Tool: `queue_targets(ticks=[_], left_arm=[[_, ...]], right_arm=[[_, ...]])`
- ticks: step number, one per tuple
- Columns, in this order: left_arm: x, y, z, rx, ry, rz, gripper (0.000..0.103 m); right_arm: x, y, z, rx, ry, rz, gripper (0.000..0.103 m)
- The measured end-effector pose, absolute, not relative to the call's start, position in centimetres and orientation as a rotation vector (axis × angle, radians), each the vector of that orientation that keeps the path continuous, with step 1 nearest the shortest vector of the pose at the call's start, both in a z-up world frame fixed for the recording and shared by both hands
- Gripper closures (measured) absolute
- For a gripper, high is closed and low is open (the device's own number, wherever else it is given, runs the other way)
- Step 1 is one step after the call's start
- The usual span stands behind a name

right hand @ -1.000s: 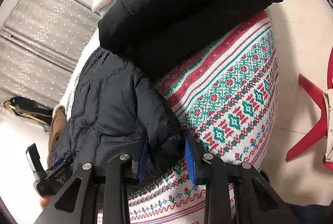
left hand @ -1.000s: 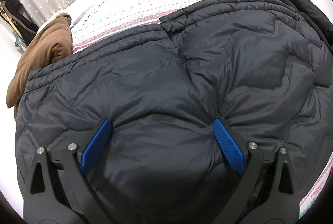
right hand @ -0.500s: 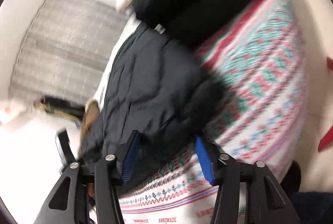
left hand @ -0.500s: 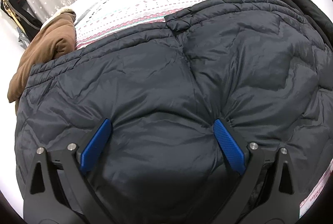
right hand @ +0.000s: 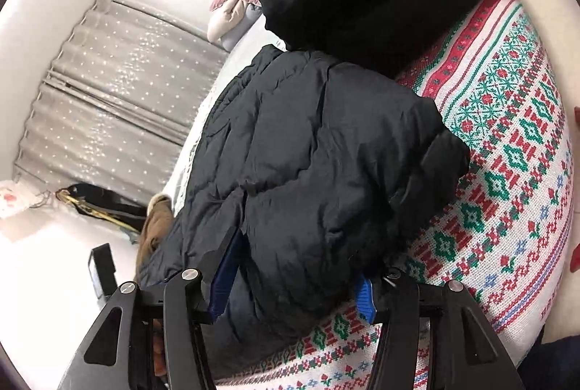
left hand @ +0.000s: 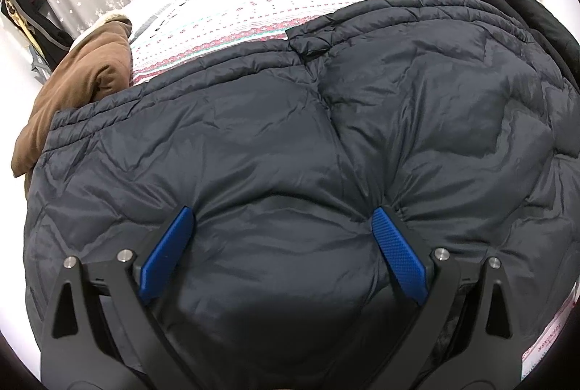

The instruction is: Fold large clothes

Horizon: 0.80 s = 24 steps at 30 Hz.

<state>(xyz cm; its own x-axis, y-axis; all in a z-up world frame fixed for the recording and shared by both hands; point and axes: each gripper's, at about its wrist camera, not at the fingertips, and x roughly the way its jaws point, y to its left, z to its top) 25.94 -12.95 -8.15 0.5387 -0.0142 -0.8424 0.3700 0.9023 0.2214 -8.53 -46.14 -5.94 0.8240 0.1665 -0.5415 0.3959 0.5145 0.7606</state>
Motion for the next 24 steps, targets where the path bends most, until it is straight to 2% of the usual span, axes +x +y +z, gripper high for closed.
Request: queue_targets(ticks=[6,14,20,24], left_arm=[[25.9,-13.0,-8.1,0.402,0.980,-0.235,0.003],[25.9,-13.2,-8.2,0.405,0.979,-0.231,0.003],[25.9,-13.2,-8.2,0.405,0.980,-0.232,0.003],[25.9,-13.2,-8.2,0.406,0.978,-0.231,0.003]], right_arm=[[-7.6,-45.4,-6.5,1.052,0.622,-0.214,0.048],[-5.1,-44.1,-6.3,1.054,0.613,-0.223,0.042],[-3.2,-42.0,-4.0,0.977,0.570,-0.196,0.042],[-1.9,-41.9,-5.3,1.015,0.606,-0.220,0.042]])
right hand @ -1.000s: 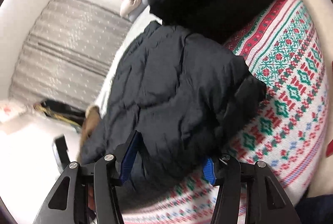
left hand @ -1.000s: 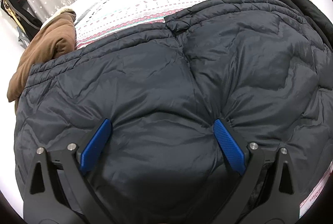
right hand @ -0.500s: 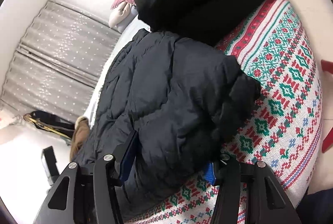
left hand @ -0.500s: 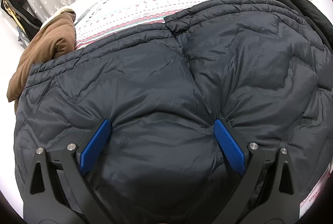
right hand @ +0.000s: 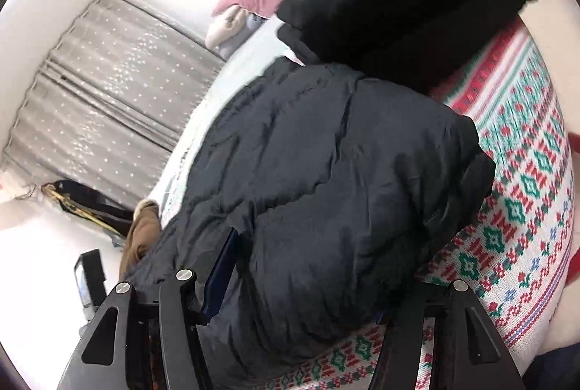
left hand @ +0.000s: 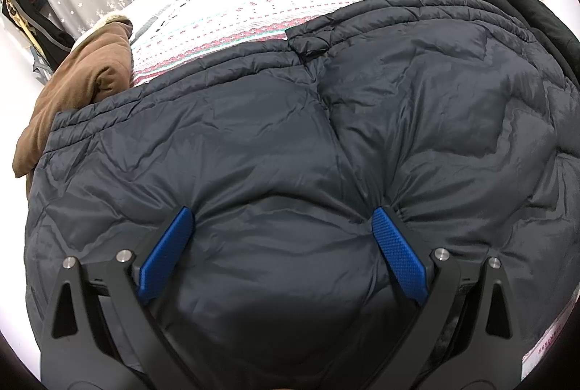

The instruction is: Fold large clothes

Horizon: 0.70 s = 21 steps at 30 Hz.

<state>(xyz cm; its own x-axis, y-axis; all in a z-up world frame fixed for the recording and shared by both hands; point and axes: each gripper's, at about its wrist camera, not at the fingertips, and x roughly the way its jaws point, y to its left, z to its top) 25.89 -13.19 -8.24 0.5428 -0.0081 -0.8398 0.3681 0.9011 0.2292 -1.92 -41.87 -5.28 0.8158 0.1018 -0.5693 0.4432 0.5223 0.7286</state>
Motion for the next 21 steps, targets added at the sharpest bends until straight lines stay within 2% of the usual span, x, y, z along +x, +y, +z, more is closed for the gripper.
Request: queue_targets(ticks=[3,8,11,14,21], left_arm=[[26.0,-13.2,-8.3,0.409,0.977,-0.230,0.003],[25.9,-13.2,-8.3,0.410,0.975,-0.228,0.003],[25.9,-13.2,-8.3,0.407,0.975,-0.226,0.003],[25.9,-13.0,-7.9,0.392,0.991,-0.235,0.003],[25.0,-13.1,-7.5,0.364,0.991,-0.285,0.003]], right_arm=[[-1.6,-42.1,-5.8,1.033,0.611,-0.223,0.046],[-2.0,-41.9,-4.1,0.966,0.561,-0.200,0.077],[-1.4,-41.5,-3.2,0.919,0.561,-0.203,0.085],[-0.9,-41.0,-1.8,0.840,0.558,-0.222,0.090],[-1.1,-37.8,4.3,0.485,0.473,-0.277,0.091]])
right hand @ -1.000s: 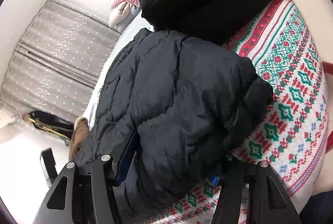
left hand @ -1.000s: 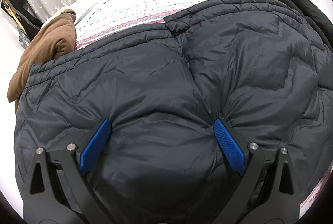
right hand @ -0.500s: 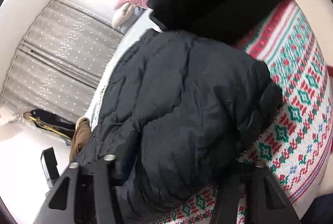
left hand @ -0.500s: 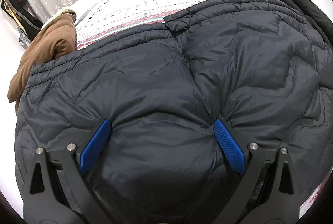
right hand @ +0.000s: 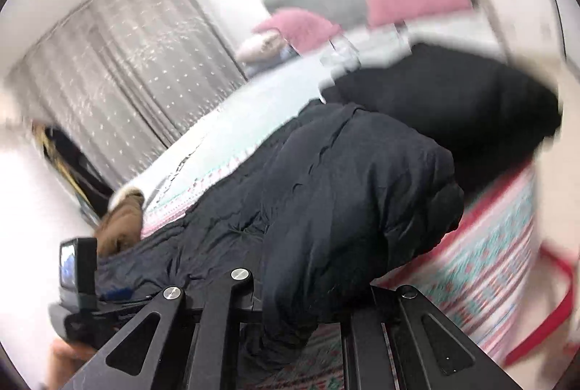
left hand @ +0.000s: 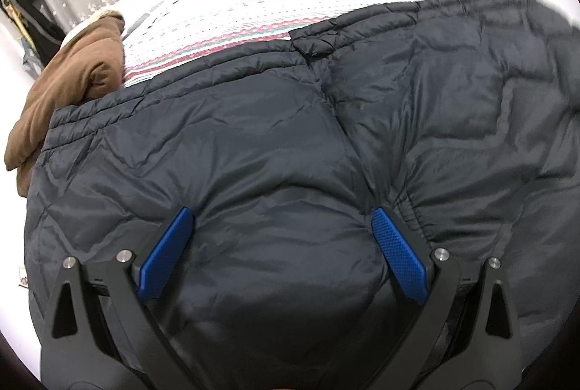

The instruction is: Fold large clothes

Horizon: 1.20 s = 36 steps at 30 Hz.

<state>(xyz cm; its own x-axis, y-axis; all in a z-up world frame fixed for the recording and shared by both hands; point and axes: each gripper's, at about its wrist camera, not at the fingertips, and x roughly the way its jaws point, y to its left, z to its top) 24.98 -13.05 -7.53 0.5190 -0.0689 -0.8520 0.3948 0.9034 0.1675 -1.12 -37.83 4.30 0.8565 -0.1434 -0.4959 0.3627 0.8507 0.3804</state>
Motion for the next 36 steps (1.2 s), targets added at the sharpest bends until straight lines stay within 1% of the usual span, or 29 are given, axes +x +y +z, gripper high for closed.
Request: queue_targets(ticks=[5,9,13,15,17,18,20,23,27,29,33,36], left_arm=[[23.7,-15.5,-8.1,0.429,0.951,-0.283,0.004],[24.0,-15.5,-8.0,0.419,0.963,-0.289,0.004],[24.2,-13.1,-6.5,0.318,1.009,-0.335,0.004],[23.1,-12.3,-5.7,0.291,1.019,-0.366,0.004],[20.2,-11.9,-4.4,0.276,1.005,-0.472,0.004],[18.5,-12.1,-4.1,0.298,0.986,-0.524,0.004],[14.3,-13.3,-4.4,0.437,0.915,-0.594,0.004],[11.3,-15.5,-6.9,0.638,0.873,-0.575,0.004],[11.2,-15.7,-8.4,0.675,0.887,-0.570,0.004],[11.7,-15.2,-7.6,0.643,0.918,-0.583,0.004],[12.7,-12.9,-4.1,0.529,0.859,-0.589,0.004],[13.6,-12.5,-4.5,0.539,0.842,-0.514,0.004]], right_arm=[[-1.4,-34.7,6.4,0.278,0.431,-0.313,0.091],[-1.0,-32.8,6.9,0.206,0.411,-0.311,0.091],[-1.3,-33.9,7.0,0.258,0.431,-0.321,0.091],[-1.4,-35.3,6.7,0.311,0.445,-0.329,0.091],[-2.1,-36.3,6.6,0.333,0.451,-0.348,0.091],[-2.3,-36.6,6.6,0.334,0.452,-0.355,0.091],[-2.4,-36.7,6.6,0.332,0.453,-0.357,0.091],[-2.6,-36.4,6.8,0.325,0.453,-0.356,0.091],[-2.9,-36.1,6.7,0.332,0.462,-0.343,0.091],[-3.1,-35.7,6.8,0.313,0.459,-0.352,0.091],[-3.6,-36.2,7.0,0.322,0.453,-0.353,0.091],[-3.7,-36.6,6.7,0.348,0.459,-0.352,0.091]])
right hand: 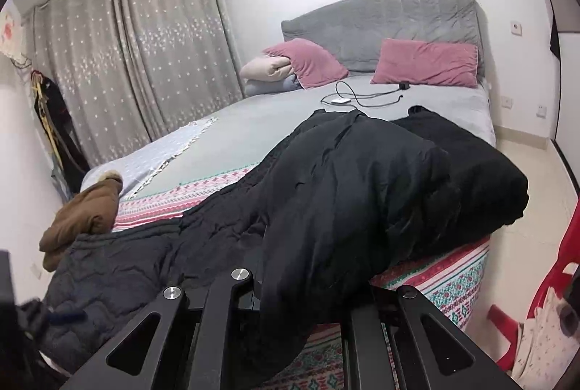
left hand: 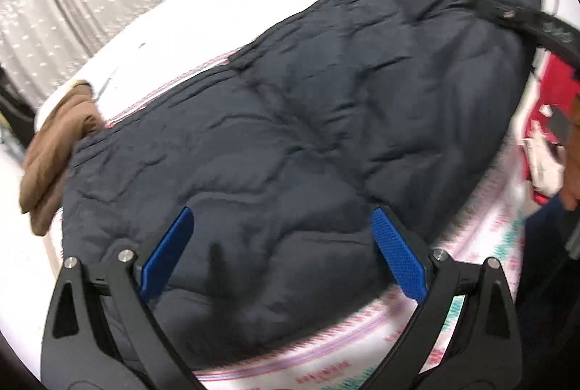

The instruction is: Fold large clothes

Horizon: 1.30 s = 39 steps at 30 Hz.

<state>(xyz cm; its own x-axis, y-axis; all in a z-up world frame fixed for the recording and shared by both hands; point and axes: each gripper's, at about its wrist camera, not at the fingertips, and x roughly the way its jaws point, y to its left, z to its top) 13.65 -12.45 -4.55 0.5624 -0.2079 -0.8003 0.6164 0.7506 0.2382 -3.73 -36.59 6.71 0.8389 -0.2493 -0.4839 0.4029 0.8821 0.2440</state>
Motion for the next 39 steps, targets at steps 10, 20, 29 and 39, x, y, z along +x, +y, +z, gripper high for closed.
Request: queue_targets(ticks=[10,20,29,39], left_arm=[[12.3,-16.2,-9.4,0.802,0.783,-0.390,0.005],[14.9,-12.1,-5.1,0.553,0.884,-0.525,0.005],[19.7,-2.8,-2.1,0.205,0.920,-0.391,0.005],[21.2,4.8,-5.6,-0.118,1.092,-0.319,0.044]], right_arm=[[-4.1,-35.8,7.4,0.348,0.434,-0.310,0.091],[-4.6,-37.1,7.9,0.346,0.424,-0.328,0.091],[-6.8,-40.8,9.5,0.278,0.403,-0.530,0.091],[-6.5,-35.4,11.3,0.075,0.354,-0.522,0.091]])
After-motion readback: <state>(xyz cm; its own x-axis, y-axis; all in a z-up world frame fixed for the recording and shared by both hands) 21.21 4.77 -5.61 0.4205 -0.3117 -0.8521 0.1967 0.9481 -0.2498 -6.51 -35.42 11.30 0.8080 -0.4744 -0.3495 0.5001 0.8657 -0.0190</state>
